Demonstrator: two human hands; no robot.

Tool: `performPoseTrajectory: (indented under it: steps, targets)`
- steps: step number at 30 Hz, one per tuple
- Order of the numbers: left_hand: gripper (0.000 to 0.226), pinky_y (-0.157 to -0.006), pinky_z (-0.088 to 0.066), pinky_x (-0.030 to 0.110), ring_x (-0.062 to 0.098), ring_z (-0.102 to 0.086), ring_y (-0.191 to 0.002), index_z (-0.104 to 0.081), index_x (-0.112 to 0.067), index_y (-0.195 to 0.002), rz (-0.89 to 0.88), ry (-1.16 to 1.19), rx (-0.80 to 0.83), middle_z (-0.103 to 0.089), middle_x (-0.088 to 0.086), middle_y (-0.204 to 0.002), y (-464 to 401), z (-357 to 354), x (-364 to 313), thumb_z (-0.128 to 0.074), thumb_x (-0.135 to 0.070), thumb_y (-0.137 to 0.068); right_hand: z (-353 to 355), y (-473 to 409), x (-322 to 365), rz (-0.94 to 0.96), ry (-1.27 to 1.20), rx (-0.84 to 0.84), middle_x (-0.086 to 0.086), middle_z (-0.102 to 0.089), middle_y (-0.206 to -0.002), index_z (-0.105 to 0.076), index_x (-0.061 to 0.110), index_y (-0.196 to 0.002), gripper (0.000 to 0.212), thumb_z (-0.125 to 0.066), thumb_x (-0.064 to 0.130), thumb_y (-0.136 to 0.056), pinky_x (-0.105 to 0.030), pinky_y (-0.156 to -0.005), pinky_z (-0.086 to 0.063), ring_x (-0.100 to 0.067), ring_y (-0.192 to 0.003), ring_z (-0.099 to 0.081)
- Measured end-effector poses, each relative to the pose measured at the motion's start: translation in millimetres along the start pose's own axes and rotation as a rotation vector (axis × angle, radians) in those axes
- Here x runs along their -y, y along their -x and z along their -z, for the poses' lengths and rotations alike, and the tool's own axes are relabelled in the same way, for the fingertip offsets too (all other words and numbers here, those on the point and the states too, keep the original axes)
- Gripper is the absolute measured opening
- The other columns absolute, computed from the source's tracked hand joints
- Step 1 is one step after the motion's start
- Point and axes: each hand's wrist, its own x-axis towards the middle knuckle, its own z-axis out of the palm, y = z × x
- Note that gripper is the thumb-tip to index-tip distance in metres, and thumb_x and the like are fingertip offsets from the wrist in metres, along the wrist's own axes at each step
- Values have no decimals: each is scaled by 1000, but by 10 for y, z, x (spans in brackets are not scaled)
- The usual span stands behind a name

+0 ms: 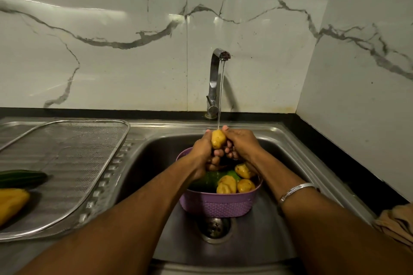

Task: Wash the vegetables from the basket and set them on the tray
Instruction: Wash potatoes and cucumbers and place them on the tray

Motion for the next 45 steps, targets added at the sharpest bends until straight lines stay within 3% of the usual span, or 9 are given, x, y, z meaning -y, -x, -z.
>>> performPoseTrajectory:
  steps: [6, 11, 17, 20, 24, 28, 32, 38, 45]
  targets:
    - [75, -35, -21, 14, 9, -25, -35, -55, -8, -68, 40, 135, -36, -35, -1, -51, -31, -11, -25, -18, -62, -104, -58, 40, -9, 3, -91, 112, -20, -73, -80, -79, 25, -107, 15, -70, 27, -95, -25, -48, -44, -14, -58, -55]
    - [77, -35, -21, 13, 9, -25, -34, -54, -9, -63, 35, 128, -29, -35, -2, -49, -40, 3, -17, -17, -63, -104, -65, 66, -27, 124, -78, 66, 6, -60, -51, -77, 19, -105, 14, -68, 26, -97, -19, -39, -39, -3, -41, -52]
    - [72, -36, -23, 15, 9, -28, -37, -48, -13, -62, -6, 137, -94, -36, -1, -51, -31, -19, -8, -19, -65, -103, -86, -35, -22, -7, -168, 183, -3, -70, -71, -73, 23, -115, 20, -61, 30, -101, -25, -53, -49, -10, -57, -62]
    - [71, -38, -32, 19, 11, -39, -43, -57, -10, -80, -16, 192, -86, -44, 3, -57, -53, -105, -17, -22, -68, -101, -123, -13, -38, -38, -53, 137, 1, -62, -61, -70, 17, -90, 38, -58, 52, -99, -27, -58, -52, -11, -52, -60]
    - [65, -64, -56, 36, 25, -70, -85, -67, -14, -117, -13, 27, -104, -73, 14, -99, -67, -91, -3, -28, -65, -102, -63, -62, -97, -20, -104, 71, -3, -76, -92, -72, 22, -92, 31, -61, 50, -97, -41, -88, -60, -19, -88, -72]
    - [46, -82, -55, 33, 24, -61, -118, -43, -35, -151, -190, -151, -167, -57, 9, -141, -132, 47, 22, -39, -42, -105, 16, -87, -157, -86, -142, 187, -7, -77, -101, -72, 22, -106, 14, -64, 31, -100, -40, -77, -62, -23, -94, -73]
    - [38, -86, -49, 15, 14, -58, -118, -54, -16, -143, -442, -438, -114, -61, 3, -136, -32, 146, -40, -45, -11, -106, 73, -75, -203, -90, -59, 263, -3, -77, -89, -69, 22, -114, 17, -64, 16, -99, -31, -63, -56, -18, -80, -68]
    - [51, -106, -49, 32, 18, -59, -124, -50, -6, -144, -423, -546, -26, -63, 9, -134, -7, 310, -50, -63, -2, -96, 83, -175, -253, -50, -74, 108, -7, -75, -106, -67, 25, -120, 37, -78, 14, -87, -30, -65, -55, -21, -93, -72]
    - [24, -92, -59, 39, 14, -73, -99, -73, -14, -115, -561, -565, -166, -77, 0, -103, -73, 254, 123, -72, -11, -91, -85, -146, -263, 130, 12, -55, -11, -73, -107, -64, 22, -132, 48, -78, 36, -88, -23, -54, -54, -15, -72, -66]
